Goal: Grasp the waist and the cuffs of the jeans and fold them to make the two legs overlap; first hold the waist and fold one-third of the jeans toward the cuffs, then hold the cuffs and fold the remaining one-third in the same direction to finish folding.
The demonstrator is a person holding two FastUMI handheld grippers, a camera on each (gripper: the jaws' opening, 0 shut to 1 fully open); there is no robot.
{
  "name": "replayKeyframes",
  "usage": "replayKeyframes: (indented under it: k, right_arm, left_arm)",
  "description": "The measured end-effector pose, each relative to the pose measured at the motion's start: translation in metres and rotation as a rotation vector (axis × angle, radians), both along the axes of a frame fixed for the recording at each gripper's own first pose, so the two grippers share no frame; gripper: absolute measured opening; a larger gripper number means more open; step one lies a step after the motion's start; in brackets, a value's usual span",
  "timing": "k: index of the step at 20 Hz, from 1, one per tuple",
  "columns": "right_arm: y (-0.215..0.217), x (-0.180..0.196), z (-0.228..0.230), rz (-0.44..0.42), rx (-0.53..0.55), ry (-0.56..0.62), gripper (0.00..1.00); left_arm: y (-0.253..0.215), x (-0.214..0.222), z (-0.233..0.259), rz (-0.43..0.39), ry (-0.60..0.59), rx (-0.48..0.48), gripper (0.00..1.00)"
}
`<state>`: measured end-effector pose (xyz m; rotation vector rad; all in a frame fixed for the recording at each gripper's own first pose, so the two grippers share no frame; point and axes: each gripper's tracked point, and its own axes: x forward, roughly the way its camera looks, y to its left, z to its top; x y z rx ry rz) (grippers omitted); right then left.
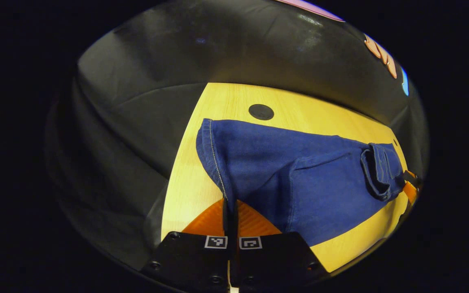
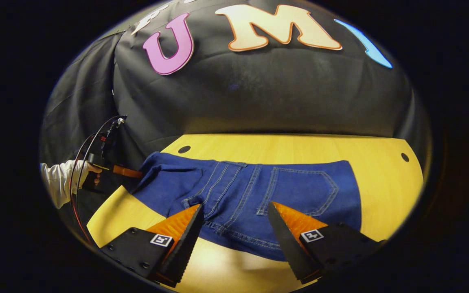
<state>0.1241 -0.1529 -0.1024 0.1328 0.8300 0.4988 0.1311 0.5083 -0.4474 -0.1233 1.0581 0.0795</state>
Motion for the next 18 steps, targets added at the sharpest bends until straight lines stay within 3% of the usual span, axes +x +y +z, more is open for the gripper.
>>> replayKeyframes:
  k: [1, 8, 18]
  right_arm:
    - [-0.008, 0.002, 0.005, -0.014, 0.003, -0.011, 0.98]
    - [-0.066, 0.000, 0.039, -0.064, 0.017, -0.060, 0.98]
    - [-0.155, -0.011, 0.081, -0.114, -0.007, -0.140, 0.98]
  left_arm:
    - [-0.014, 0.002, 0.013, -0.011, -0.012, -0.027, 0.00]
    - [-0.104, 0.022, 0.091, -0.063, -0.140, -0.130, 0.00]
    - [-0.284, 0.055, 0.138, -0.222, -0.190, -0.263, 0.00]
